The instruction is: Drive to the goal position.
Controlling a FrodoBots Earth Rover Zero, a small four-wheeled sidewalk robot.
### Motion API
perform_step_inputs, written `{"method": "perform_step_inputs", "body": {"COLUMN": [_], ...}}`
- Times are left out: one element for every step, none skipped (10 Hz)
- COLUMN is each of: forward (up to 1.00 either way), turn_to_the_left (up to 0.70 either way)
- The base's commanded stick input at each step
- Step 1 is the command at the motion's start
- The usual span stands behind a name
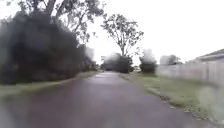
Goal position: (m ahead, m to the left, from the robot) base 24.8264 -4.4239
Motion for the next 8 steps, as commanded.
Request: {"method": "perform_step_inputs", "body": {"forward": [0.85, 0.85, 0.85, 0.85, 0.85, 0.85, 0.85, 0.85], "turn_to_the_left": [0.0, 0.0, 0.0, 0.0, 0.0, 0.0, 0.0, 0.0]}}
